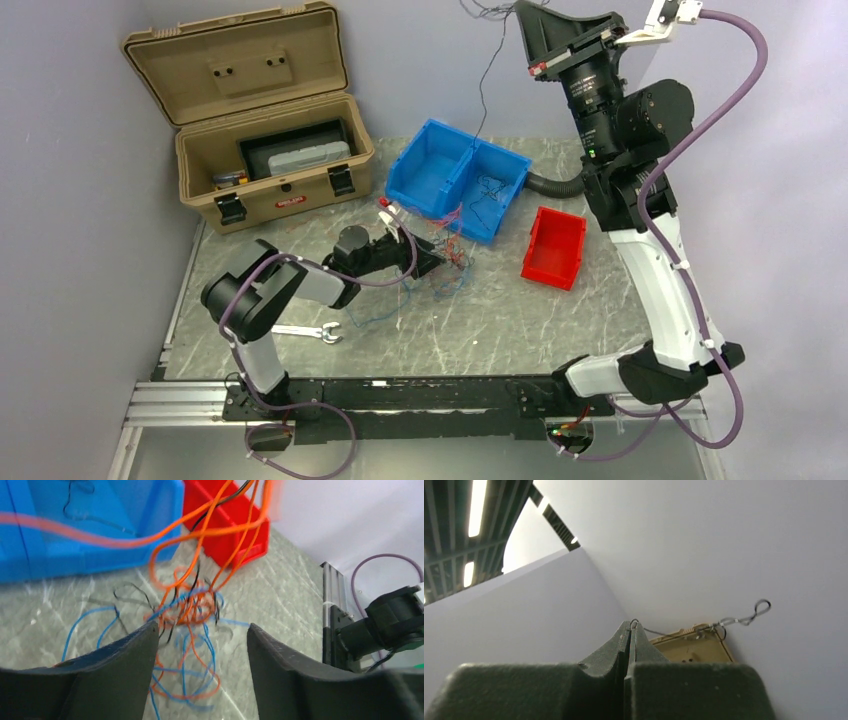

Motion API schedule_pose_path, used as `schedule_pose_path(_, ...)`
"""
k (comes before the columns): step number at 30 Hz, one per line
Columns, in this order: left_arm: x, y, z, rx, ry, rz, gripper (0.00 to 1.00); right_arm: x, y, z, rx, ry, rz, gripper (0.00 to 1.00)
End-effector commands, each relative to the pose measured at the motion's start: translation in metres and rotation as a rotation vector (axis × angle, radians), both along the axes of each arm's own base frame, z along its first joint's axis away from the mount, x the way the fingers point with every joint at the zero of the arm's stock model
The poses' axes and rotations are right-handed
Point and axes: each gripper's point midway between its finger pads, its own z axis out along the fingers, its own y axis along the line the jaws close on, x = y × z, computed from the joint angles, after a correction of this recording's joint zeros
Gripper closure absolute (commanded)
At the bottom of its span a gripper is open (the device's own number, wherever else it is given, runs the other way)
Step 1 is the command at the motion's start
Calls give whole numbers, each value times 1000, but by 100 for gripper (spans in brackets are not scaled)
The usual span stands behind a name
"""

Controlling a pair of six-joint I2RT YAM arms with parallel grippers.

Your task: Untangle the cables

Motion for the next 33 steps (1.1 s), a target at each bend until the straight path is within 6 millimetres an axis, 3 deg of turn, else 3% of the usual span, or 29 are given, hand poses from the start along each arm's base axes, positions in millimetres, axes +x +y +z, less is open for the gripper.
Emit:
schedule_pose_path(1,11,0,-25,88,51,47,48,-5,-24,37,89,-115,-104,100)
schedule_pose_path(5,8,9,-38,159,97,78,82,-2,-31,42,102,-136,-148,100)
schedule_pose_path(6,8,12,-43,187,117,90,98,-1,-33,43,104,-139,-162,100)
schedule_pose_path(11,-4,36,-65,237,178,158,100,-3,-46,52,116,-171,-234,100)
schedule_pose_path(15,-12,58,-61,238,196,234,100,-4,-51,57,105,-186,-271,100)
schedule_pose_path(17,-18,55,-45,225,147,197,88,-4,-50,55,101,-187,-268,100)
schedule_pose_path(19,-21,49,-19,208,60,181,64,-4,-50,51,102,-183,-262,100)
schedule_pose_path(22,-12,42,17,203,-90,209,44,-4,-46,47,99,-178,-244,100)
schedule_pose_path(26,7,37,57,204,-242,259,33,-6,-41,45,97,-173,-209,100)
schedule_pose_path(33,34,24,110,197,-578,285,33,-11,-32,43,96,-170,-143,100)
